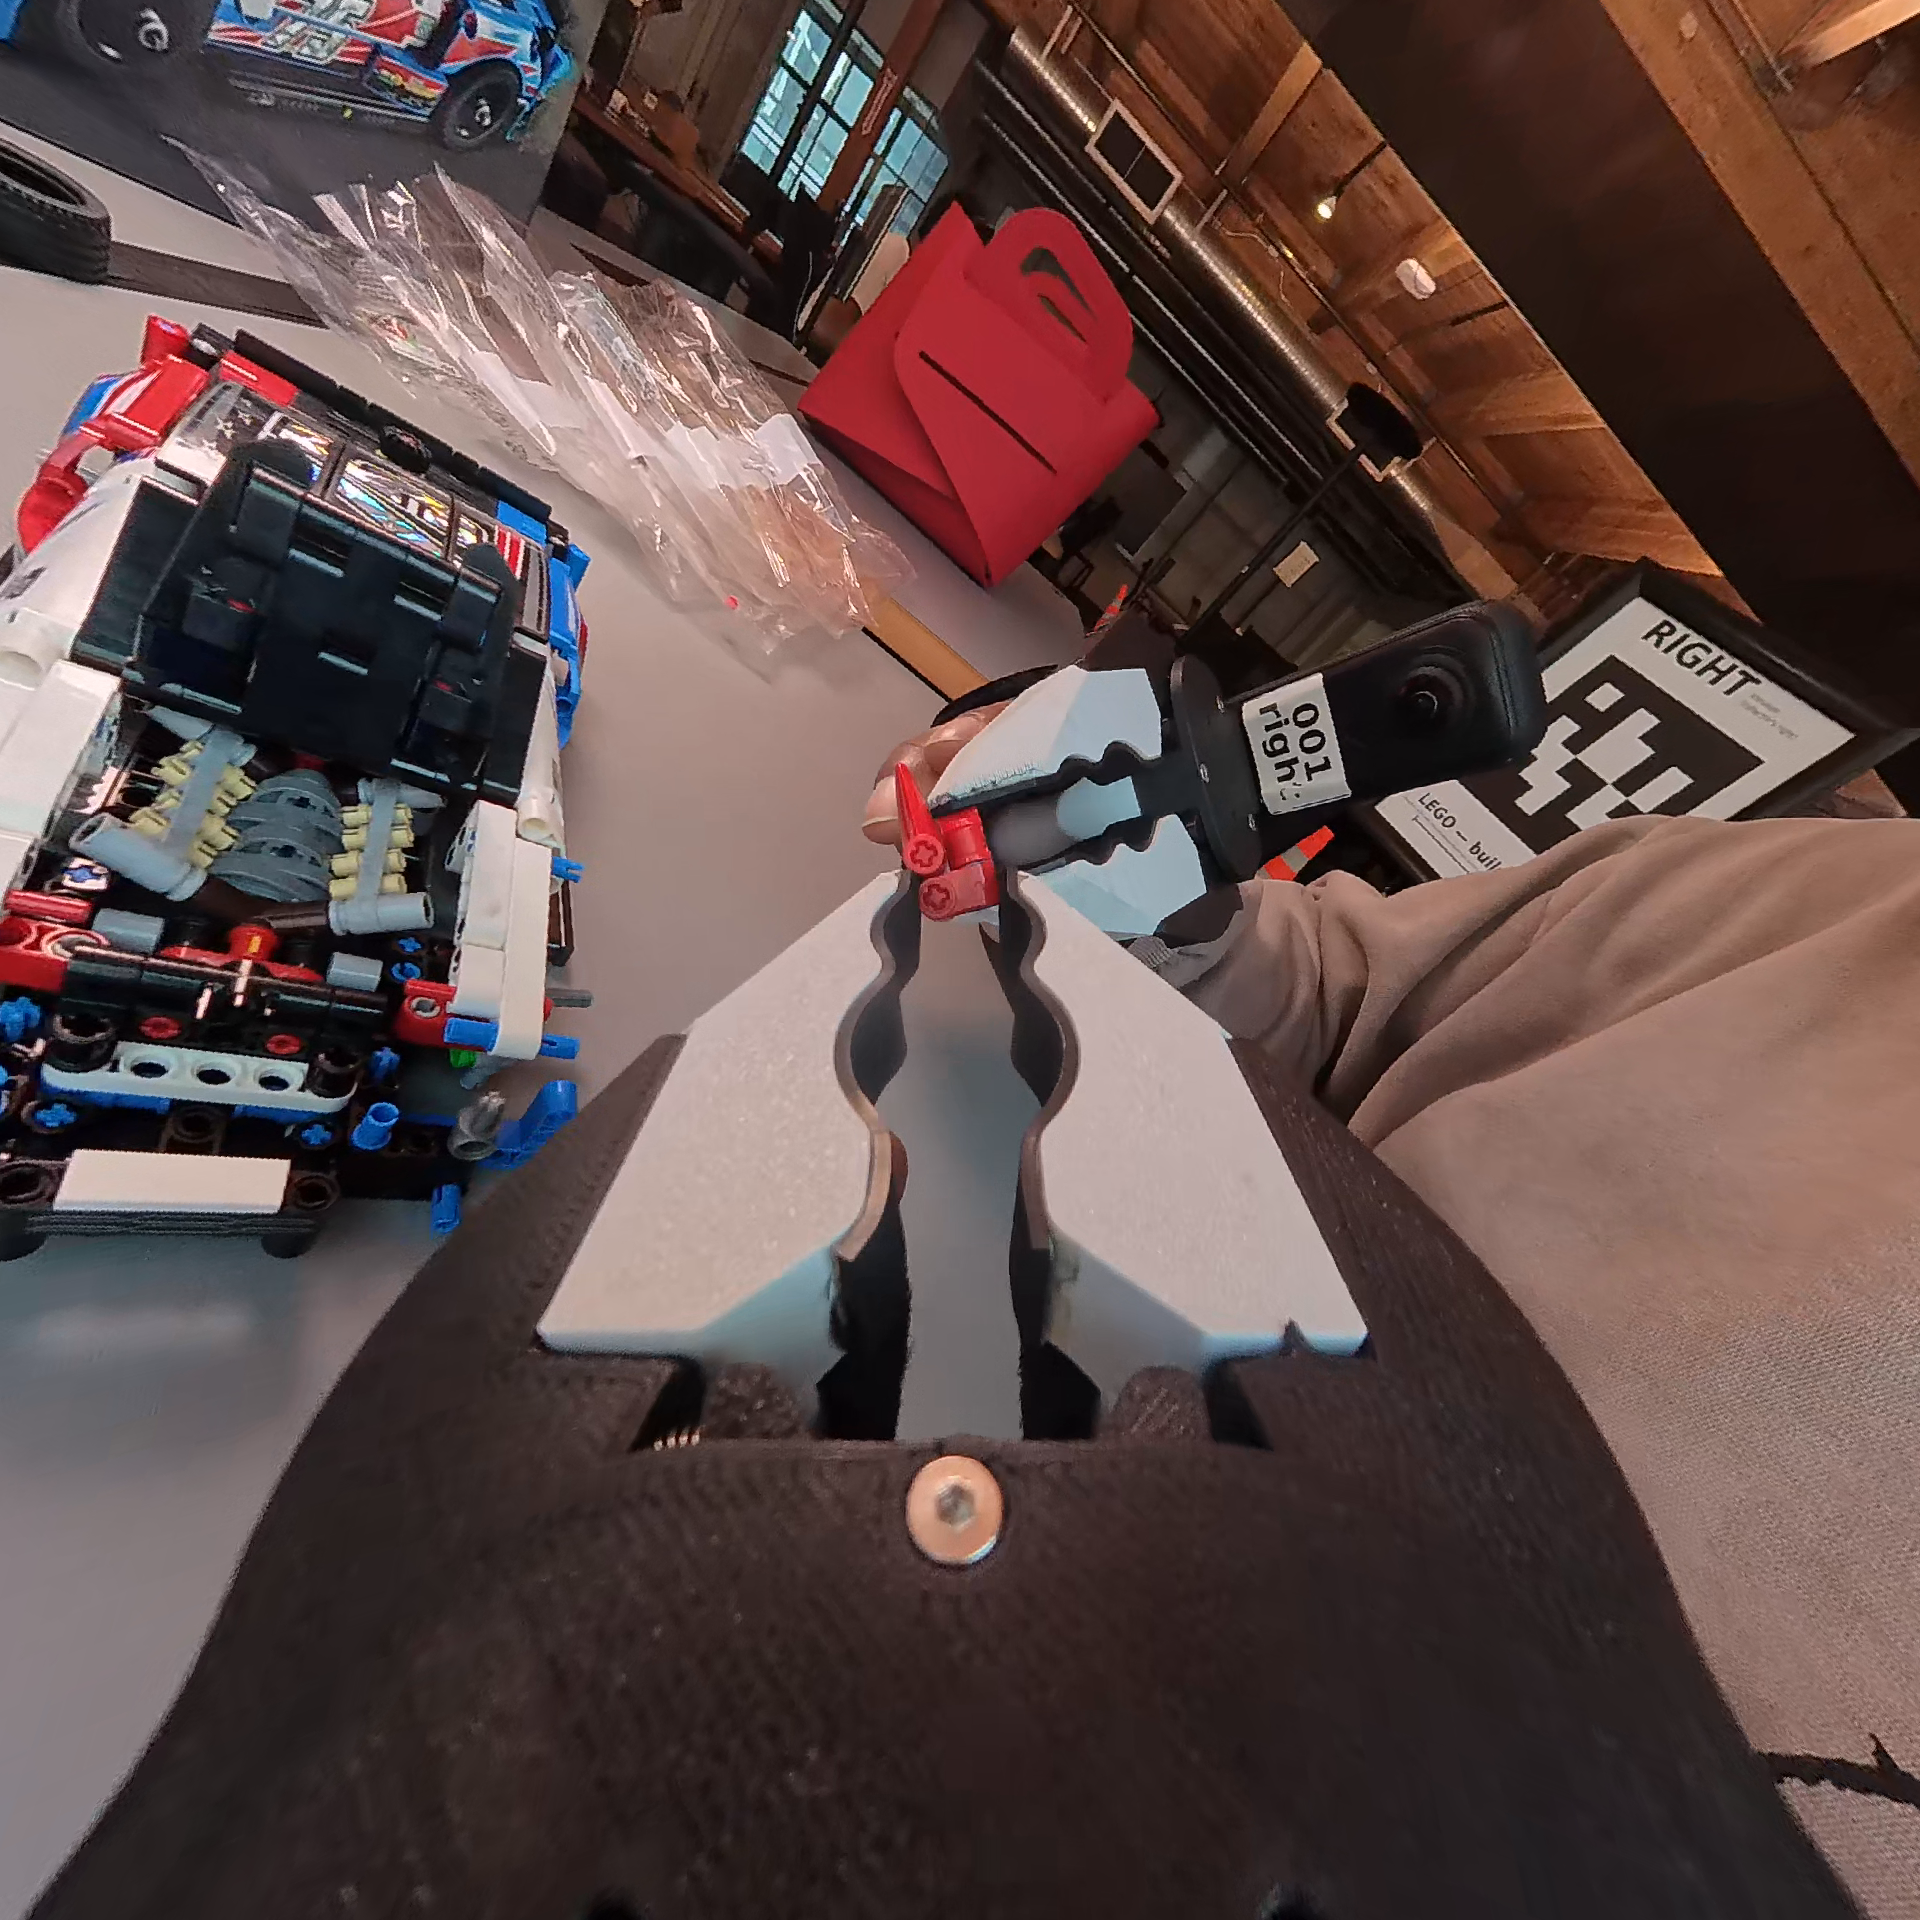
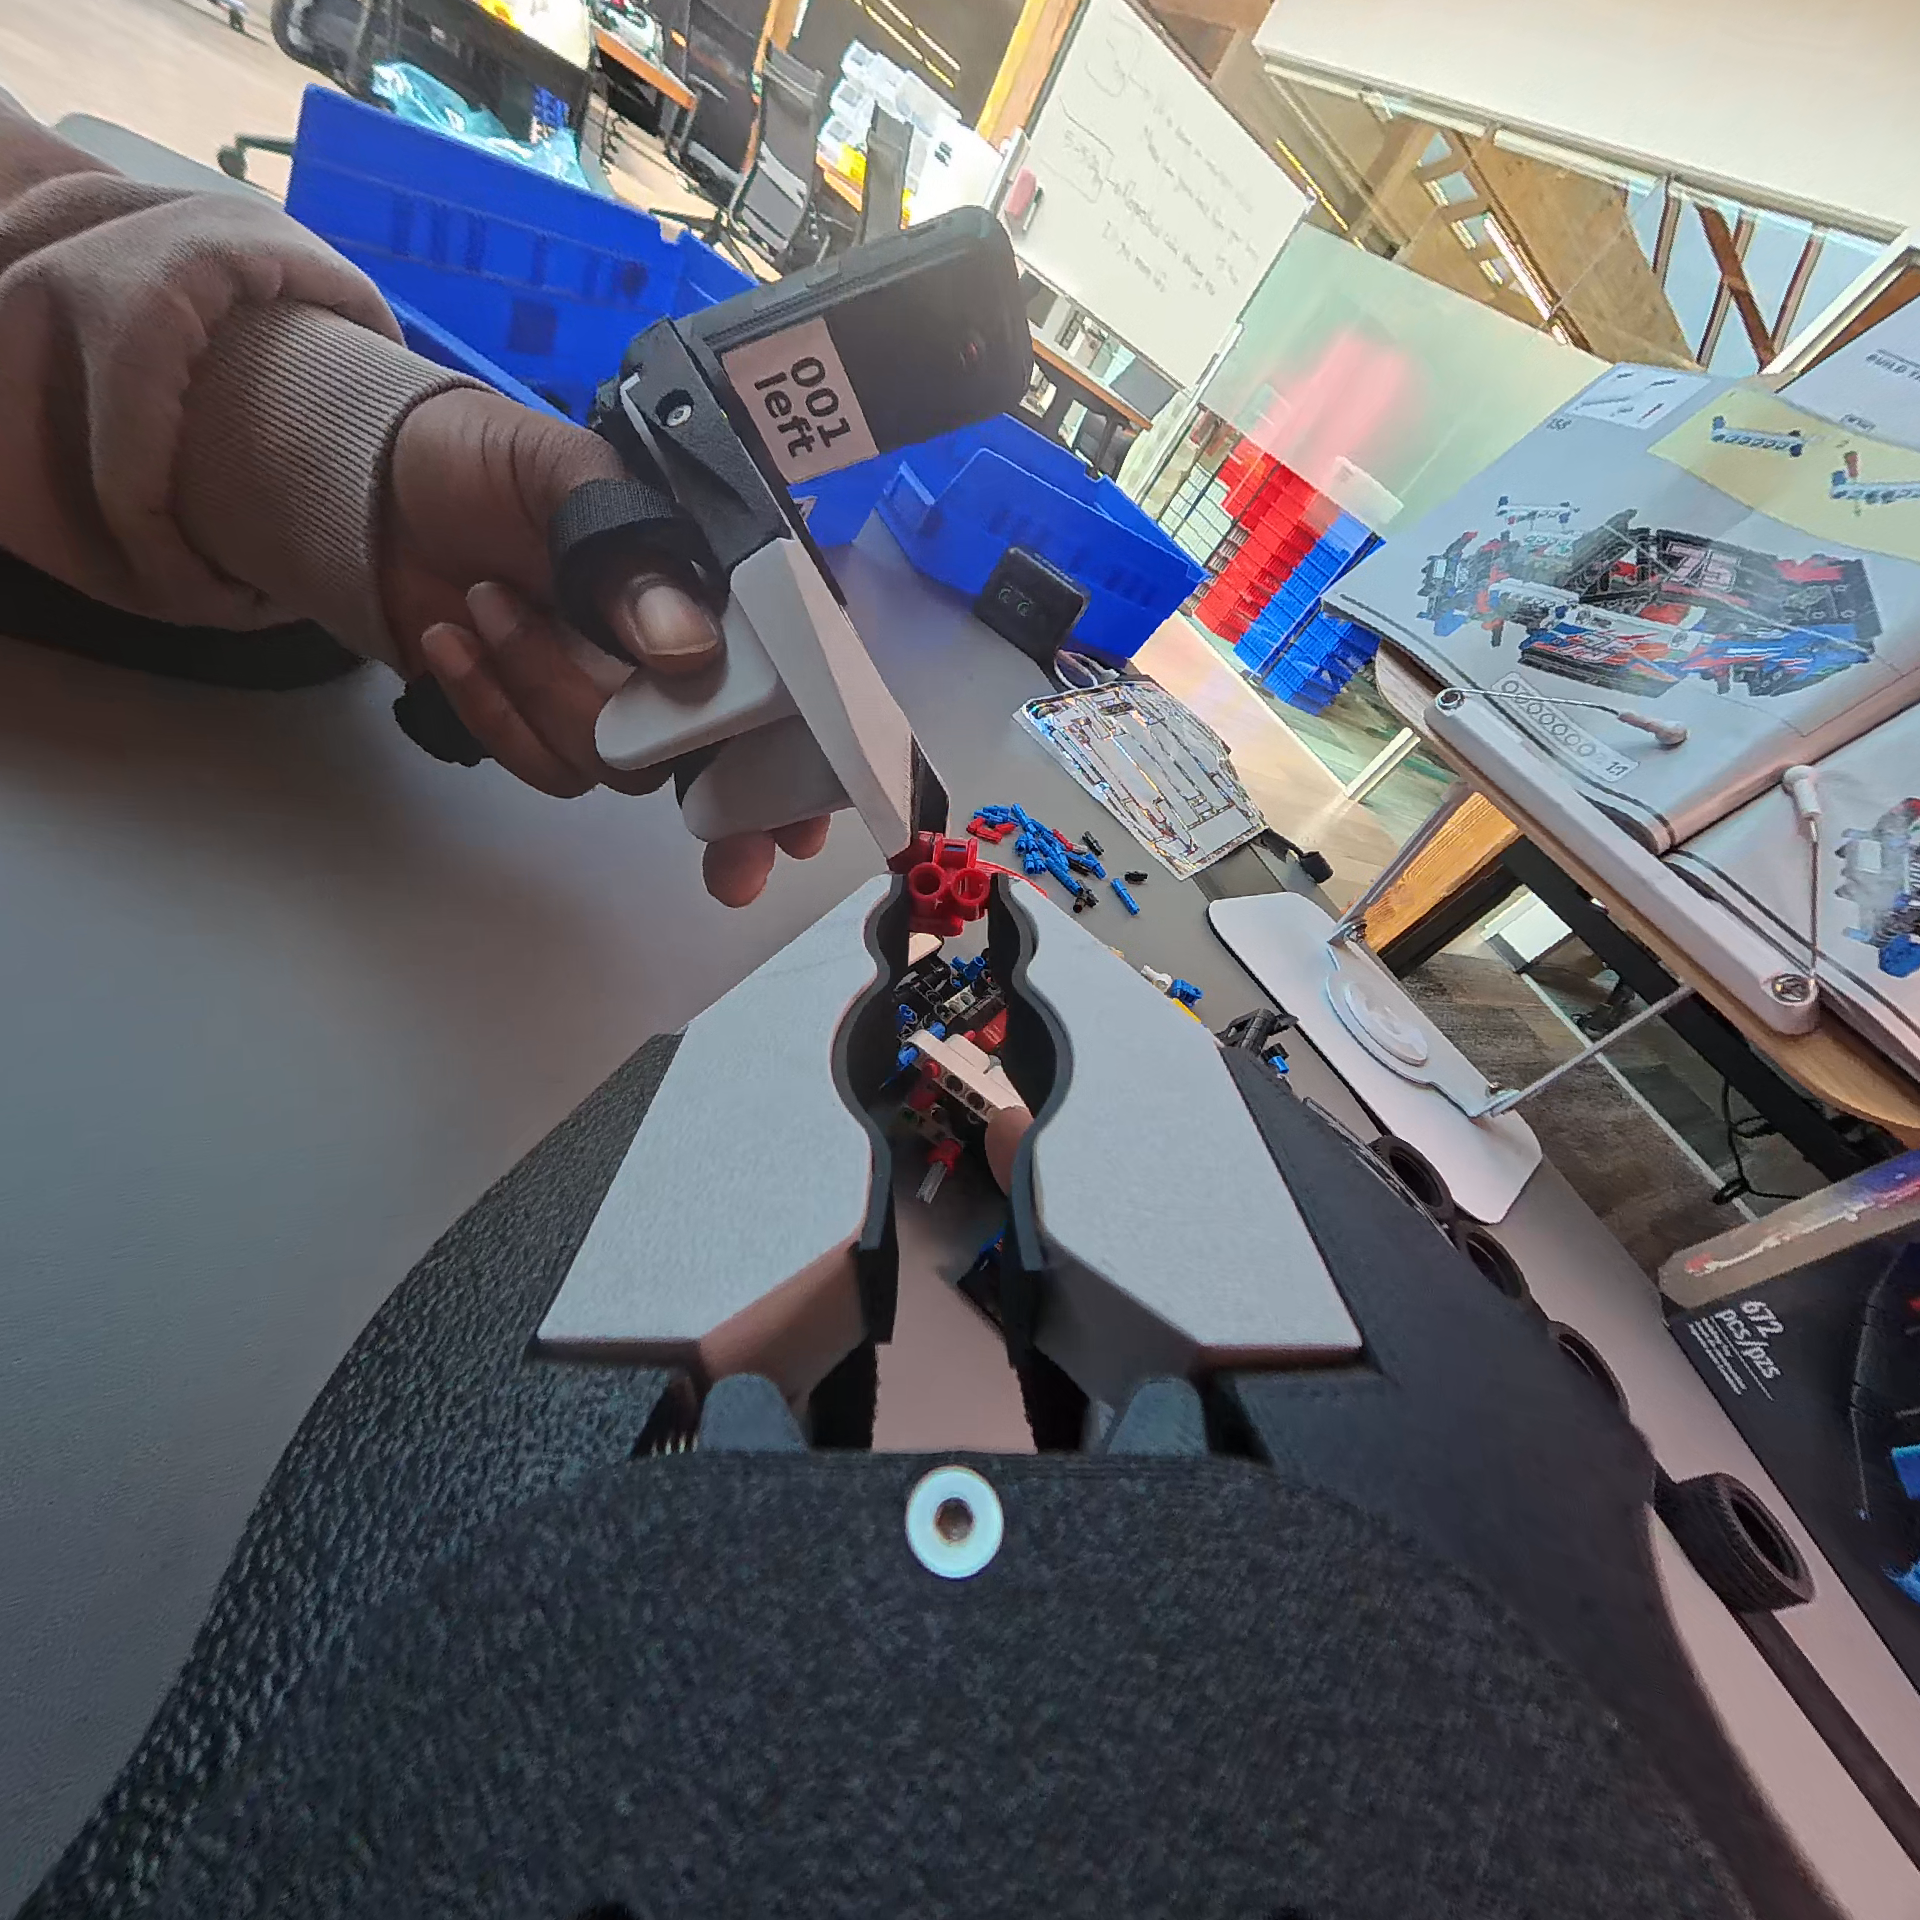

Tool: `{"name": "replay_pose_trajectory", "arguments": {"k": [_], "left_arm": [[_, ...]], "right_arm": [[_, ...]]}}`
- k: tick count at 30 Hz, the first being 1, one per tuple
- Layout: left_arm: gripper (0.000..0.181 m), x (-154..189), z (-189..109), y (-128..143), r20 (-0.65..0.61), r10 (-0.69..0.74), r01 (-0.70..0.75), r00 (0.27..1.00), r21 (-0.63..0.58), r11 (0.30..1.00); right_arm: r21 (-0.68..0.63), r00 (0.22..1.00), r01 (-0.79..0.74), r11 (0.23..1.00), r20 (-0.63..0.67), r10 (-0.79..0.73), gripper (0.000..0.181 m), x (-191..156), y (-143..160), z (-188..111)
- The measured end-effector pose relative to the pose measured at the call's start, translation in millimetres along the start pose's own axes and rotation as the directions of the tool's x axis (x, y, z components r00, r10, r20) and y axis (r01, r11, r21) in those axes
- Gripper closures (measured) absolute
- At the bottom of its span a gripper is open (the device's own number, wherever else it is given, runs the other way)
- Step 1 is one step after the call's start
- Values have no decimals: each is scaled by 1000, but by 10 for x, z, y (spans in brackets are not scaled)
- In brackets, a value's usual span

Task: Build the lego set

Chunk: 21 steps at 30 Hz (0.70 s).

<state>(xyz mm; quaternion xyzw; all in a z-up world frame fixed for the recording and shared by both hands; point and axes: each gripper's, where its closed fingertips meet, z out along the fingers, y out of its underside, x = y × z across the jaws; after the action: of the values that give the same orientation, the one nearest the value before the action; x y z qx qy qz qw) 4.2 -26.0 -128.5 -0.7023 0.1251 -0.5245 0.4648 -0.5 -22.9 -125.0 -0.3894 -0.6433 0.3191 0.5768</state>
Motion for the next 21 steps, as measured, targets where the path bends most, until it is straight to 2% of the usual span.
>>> {"name": "replay_pose_trajectory", "arguments": {"k": [18, 20, 21], "left_arm": [[169, 19, -8, -59, -42, -77, 78, 996, 40, 996], [168, -3, -35, -18, -37, -76, 77, 996, 25, 997], [168, -29, -58, -29, -32, -84, 85, 996, 37, 996]], "right_arm": [[17, 999, 10, 1000, -38, -10, 169, 77, -46, 6], [21, 980, -16, 1000, -200, 20, 170, 453, -24, -119], [60, 973, -76, 995, -215, 87, 170, 611, -47, -222]]}}
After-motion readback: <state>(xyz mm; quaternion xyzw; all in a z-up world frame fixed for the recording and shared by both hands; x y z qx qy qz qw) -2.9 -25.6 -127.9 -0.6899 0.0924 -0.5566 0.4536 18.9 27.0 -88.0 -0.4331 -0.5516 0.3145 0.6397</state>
